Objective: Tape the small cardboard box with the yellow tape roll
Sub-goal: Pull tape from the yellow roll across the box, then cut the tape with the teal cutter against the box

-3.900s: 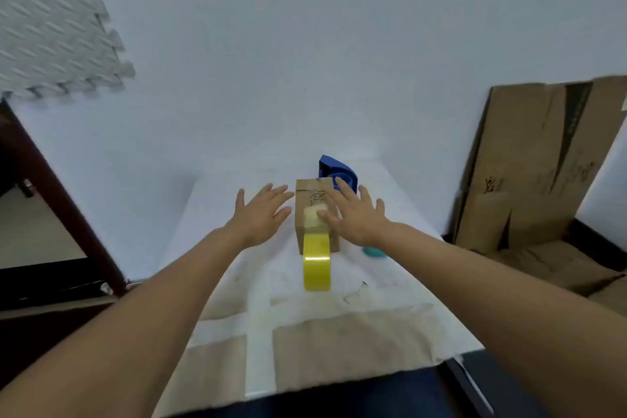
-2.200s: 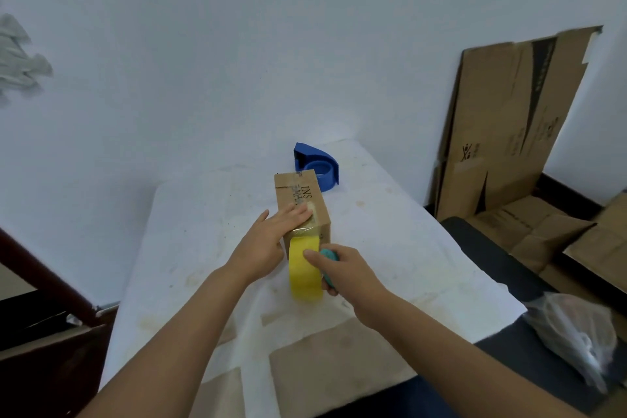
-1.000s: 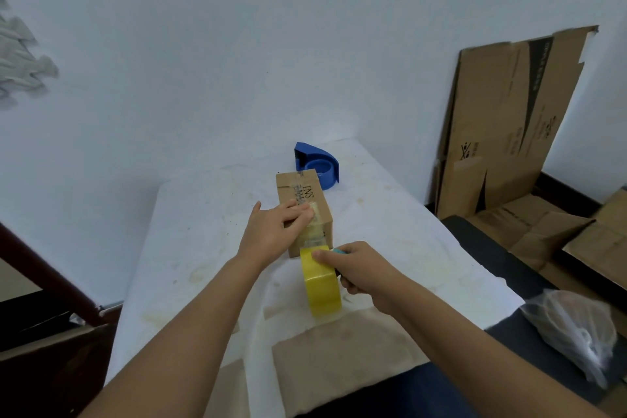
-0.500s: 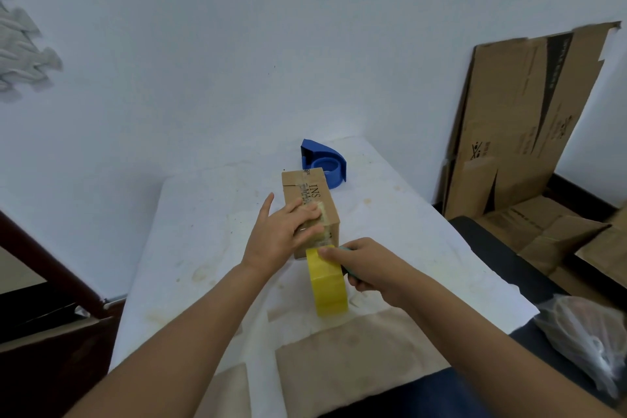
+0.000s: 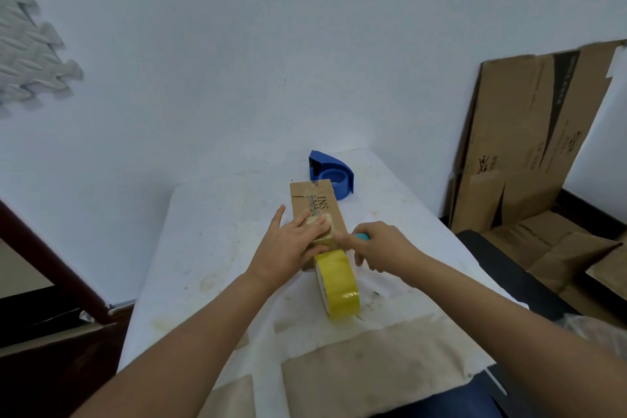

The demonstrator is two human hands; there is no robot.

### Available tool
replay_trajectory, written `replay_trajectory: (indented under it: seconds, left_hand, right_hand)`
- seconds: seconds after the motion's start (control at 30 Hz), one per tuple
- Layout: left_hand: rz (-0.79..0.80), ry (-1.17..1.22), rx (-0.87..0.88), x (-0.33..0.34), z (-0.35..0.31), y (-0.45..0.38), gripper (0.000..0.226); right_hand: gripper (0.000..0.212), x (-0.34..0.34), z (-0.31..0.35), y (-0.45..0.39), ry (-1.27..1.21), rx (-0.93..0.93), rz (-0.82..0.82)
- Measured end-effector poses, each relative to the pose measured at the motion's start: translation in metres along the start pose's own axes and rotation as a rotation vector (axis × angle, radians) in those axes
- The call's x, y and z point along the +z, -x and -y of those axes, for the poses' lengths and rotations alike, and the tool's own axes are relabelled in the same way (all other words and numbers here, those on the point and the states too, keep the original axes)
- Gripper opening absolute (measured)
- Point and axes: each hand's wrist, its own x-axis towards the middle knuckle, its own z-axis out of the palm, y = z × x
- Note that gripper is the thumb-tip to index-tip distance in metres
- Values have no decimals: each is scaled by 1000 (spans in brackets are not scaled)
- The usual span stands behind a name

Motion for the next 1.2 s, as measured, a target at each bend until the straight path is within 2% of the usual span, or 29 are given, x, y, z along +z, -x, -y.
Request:
replay_trajectory:
  seconds: [0.03,0.17,0.23,0.3,0.4,0.5,0.67,0.73,0.8,0.87,0.93,1.0,1.07,1.13,1.2]
  left_hand:
    - [-7,2,1,1,0,0,60]
    - [-18,30,4,5,2,1,55]
    - [-29,39,7,7,4,1,58]
    - [-35,52,-1,8,6,0,59]
    - [-38,83,-17,9,6,0,61]
    - [-58,101,-17,6,5,0,67]
    - [-53,149,28,2,12,1,63]
    - [-21,184,8,-1,10,0,56]
    - [15,248,-39,-7,6,-2,47]
    - [43,338,-98,-18,1,-2,47]
    - [-8,500,-186,-32,-3,1,54]
    - [-151,685,-352,-47,-9,7,55]
    - [-236,860,-594,-58,-12,14,35]
    - [-168,1033,-801,-61,-15,22,16]
    - [19,1182,-903,-62,-22,31,17]
  right_hand:
    - [52,-2,1,-2,-147,43,10]
    - [43,-9,-1,-5,-1016,267,183]
    - [36,-11,-8,-7,-1238,292,233]
    - [32,-12,-12,-6,-1313,272,277]
    - [37,-9,-16,-3,-1316,196,296]
    - [34,-4,-20,-3,-1264,147,262]
    - [29,1,-25,-3,-1279,99,211]
    - [25,2,-25,-2,-1257,61,195]
    - [20,5,-26,-2,-1143,22,157]
    - [21,7,-27,-4,-974,-24,78]
    - [24,8,-29,-6,-803,-94,-6]
    - [27,6,-30,-9,-679,-159,-52]
    - [27,6,-29,-10,-634,-201,-77]
    - [23,7,-25,-12,-580,-241,-99]
    - [22,9,-20,-13,-508,-284,-121]
